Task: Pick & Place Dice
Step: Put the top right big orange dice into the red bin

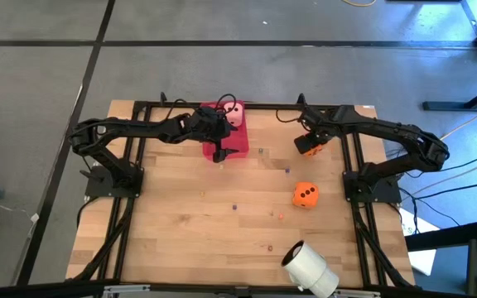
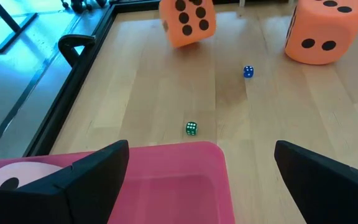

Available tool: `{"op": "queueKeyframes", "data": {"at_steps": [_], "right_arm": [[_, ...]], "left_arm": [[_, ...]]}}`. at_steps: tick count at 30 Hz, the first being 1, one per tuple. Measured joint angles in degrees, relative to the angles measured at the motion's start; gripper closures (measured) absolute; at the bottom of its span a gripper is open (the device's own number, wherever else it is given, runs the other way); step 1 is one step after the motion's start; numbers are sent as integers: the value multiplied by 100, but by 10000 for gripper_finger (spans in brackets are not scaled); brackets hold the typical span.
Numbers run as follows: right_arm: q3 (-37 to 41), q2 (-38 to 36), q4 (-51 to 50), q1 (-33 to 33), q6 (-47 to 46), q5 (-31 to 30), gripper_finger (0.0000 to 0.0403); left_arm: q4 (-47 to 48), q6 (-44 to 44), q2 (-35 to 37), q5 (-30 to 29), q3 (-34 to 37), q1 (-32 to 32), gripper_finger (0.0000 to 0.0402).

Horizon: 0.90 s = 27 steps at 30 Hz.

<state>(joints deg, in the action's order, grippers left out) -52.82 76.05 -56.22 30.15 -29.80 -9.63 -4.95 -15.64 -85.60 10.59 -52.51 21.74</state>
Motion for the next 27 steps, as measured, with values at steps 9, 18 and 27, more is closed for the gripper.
{"op": "queueKeyframes", "data": {"at_steps": [9, 18, 27], "right_arm": [[-2, 0, 1769, 0, 767, 678, 333], [-9, 481, 3965, -244, 824, 1756, 336], [-164, 852, 4734, -422, 873, 1904, 337]], "left_arm": [[1, 7, 0, -1, 0, 0, 2], [6, 2, 0, -17, 0, 0, 2], [133, -2, 592, -1109, 2, 1, 2]]}}
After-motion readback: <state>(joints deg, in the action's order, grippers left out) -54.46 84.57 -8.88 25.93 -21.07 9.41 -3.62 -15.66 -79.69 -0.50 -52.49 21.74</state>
